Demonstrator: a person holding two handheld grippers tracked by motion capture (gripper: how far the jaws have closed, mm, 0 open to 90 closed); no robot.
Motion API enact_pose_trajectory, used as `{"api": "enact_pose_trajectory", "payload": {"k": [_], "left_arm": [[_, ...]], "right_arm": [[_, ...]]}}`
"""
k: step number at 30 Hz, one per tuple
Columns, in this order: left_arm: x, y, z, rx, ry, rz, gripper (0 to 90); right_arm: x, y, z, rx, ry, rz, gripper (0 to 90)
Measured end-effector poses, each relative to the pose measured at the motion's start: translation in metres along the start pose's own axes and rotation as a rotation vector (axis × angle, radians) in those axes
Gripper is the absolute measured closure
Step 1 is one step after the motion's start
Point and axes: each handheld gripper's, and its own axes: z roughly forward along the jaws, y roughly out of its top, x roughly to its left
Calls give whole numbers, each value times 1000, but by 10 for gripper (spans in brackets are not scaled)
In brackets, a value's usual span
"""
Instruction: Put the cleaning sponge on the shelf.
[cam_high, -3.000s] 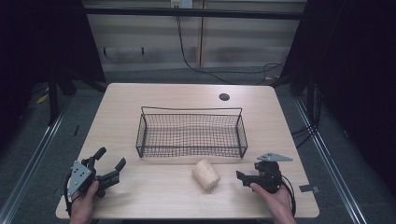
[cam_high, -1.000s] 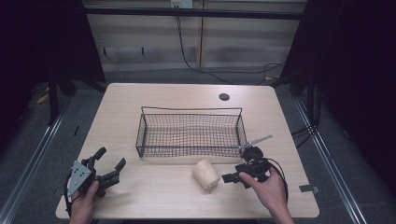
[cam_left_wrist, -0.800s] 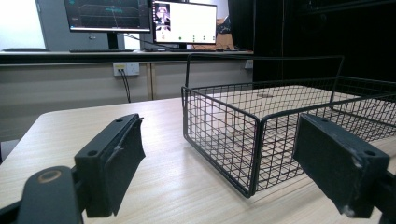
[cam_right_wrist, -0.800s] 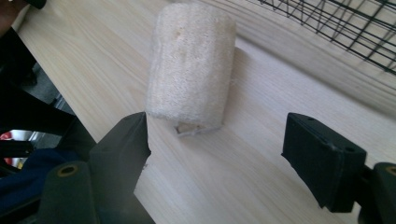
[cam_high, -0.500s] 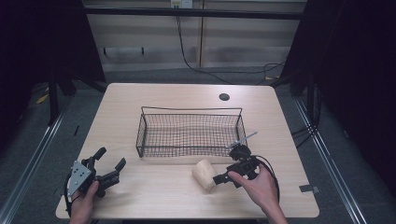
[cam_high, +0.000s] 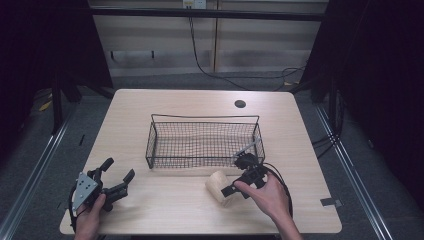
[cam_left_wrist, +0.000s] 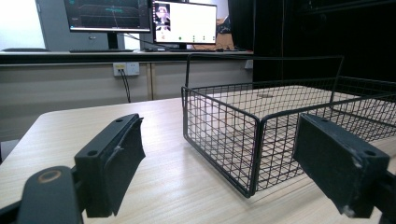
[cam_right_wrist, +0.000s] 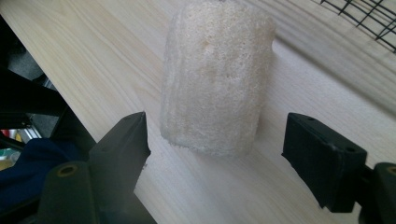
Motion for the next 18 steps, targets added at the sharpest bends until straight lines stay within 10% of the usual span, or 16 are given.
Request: {"api": "enact_pose_trajectory", "payload": {"k": [18], "left_arm": [[0,0,0,0,0,0,157]], "right_arm": [[3,19,17,119,-15,-8,244]]}}
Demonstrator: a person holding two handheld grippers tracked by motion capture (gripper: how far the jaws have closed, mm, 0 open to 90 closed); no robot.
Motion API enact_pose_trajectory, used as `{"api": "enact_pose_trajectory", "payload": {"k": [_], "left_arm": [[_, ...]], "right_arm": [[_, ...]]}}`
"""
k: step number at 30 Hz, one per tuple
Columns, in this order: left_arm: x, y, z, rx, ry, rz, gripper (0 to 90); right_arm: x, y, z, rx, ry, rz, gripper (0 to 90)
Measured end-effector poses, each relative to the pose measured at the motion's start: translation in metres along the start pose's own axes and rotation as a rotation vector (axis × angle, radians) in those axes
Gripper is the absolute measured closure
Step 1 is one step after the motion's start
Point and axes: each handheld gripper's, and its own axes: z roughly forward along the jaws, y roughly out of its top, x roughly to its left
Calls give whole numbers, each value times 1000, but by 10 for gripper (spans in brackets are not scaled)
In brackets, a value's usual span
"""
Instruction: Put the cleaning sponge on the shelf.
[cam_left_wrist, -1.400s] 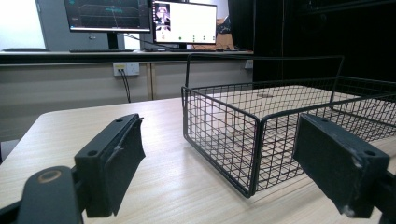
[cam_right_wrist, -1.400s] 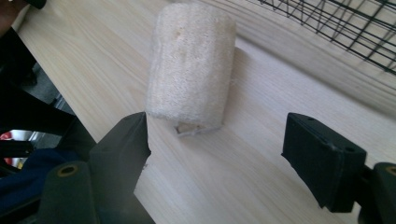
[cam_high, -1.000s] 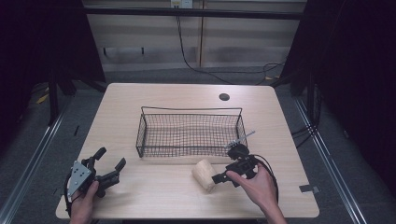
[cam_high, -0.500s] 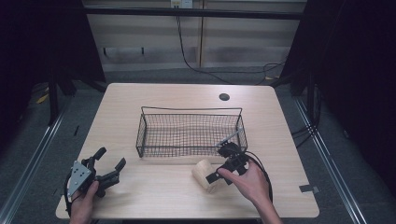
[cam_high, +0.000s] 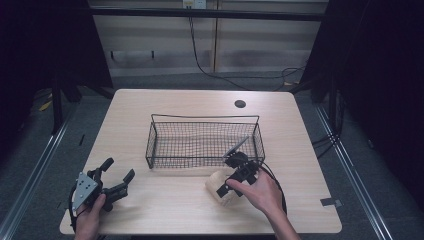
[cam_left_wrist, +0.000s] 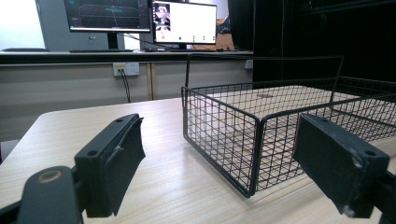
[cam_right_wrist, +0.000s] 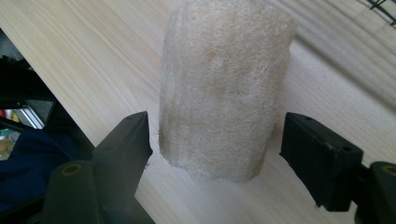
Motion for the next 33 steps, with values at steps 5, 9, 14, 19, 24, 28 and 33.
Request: {"api": "enact_pose_trajectory", "payload": {"k": [5,9,14,19,24,28,33], "left_arm": [[0,0,0,0,0,0,157],[0,0,0,0,0,0,157],[0,0,0,-1,0,0,157],[0,0,0,0,0,0,157],[0,0,0,1,0,0,157],[0,0,0,0,0,0,157],[0,0,0,0,-1,0,157]], "right_arm": [[-1,5,7,28,-5,10,238],[-1,9,12,49,-3,5,237],[2,11,17,68,-17,0,276],[4,12,21,80,-28,-18,286],[7,12,21,93,-46,-31,294],[11,12,21,97,-76,-55,294],[15,13,20,90,-98,-57,295]]}}
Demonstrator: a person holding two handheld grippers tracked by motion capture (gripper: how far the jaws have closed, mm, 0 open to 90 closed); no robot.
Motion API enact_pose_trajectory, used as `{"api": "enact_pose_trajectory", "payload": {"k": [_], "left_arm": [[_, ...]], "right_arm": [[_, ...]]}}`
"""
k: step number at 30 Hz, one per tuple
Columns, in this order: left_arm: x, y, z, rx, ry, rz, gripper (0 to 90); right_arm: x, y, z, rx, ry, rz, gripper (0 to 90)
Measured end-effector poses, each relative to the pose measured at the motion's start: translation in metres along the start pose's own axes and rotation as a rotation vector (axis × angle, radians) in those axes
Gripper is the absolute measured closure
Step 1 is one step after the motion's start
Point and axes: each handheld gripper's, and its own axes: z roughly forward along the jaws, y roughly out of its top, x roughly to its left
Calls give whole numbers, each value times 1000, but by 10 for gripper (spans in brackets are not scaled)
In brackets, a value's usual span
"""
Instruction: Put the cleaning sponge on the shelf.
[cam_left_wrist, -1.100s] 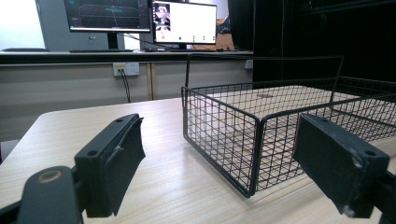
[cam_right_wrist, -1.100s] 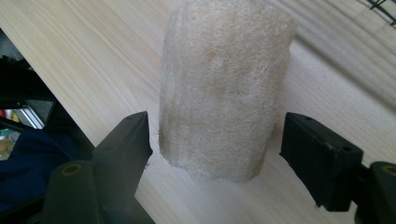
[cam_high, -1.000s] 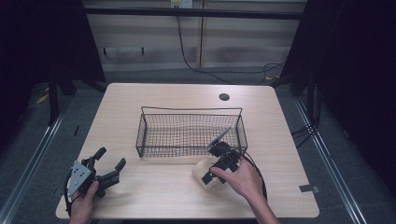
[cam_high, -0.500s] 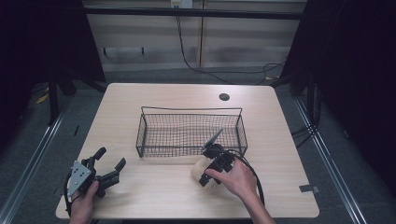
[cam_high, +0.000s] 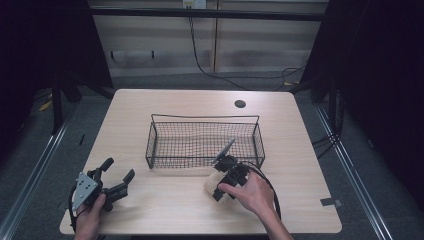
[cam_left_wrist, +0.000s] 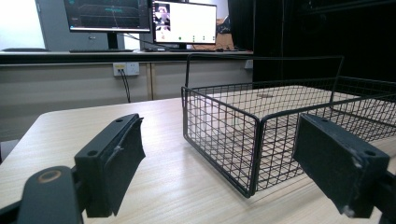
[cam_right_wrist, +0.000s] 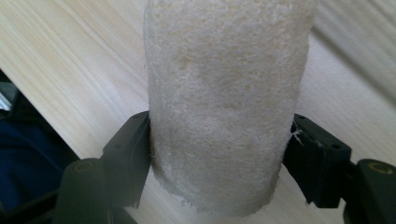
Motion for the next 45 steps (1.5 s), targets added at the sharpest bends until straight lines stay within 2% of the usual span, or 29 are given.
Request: {"api": "enact_pose_trajectory", "payload": {"k": [7,23,45], "left_arm": [[0,0,0,0,0,0,157],[0,0,0,-1,-1,0,157],[0,0,0,0,0,0,157]], "right_arm": [[8,3,-13,15,-1,-30,296],[4,2,-28,31,29,-10,297],[6,0,-49,19,23,-8,297]]}}
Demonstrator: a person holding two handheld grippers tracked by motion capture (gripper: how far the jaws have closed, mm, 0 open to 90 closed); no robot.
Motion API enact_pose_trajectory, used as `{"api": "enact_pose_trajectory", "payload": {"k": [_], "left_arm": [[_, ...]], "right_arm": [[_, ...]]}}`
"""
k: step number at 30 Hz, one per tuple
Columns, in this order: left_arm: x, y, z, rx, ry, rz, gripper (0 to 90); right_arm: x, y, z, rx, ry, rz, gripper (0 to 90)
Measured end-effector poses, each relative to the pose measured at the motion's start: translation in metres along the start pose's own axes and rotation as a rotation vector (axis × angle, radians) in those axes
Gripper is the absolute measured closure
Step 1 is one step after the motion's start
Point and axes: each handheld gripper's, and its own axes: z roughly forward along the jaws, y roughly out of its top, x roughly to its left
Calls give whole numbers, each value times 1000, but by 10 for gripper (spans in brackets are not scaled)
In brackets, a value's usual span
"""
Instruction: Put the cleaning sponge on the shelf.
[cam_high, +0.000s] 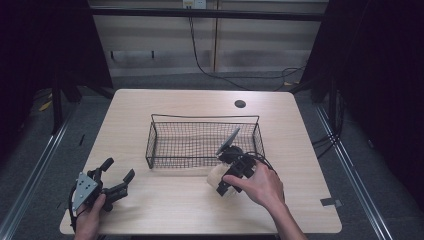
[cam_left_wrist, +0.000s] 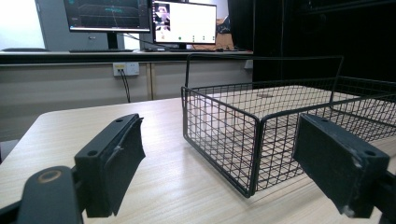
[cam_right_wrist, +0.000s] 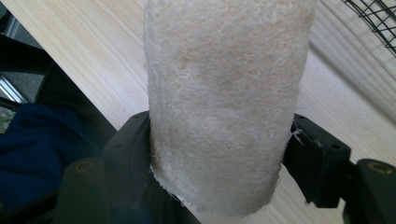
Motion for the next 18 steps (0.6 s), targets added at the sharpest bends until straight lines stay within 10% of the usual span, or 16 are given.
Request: {"api": "enact_pose_trajectory", "payload": {"k": [18], "left_arm": [[0,0,0,0,0,0,157]], "right_arm": [[-2,6,-23,-1,-7,-2,296]]}}
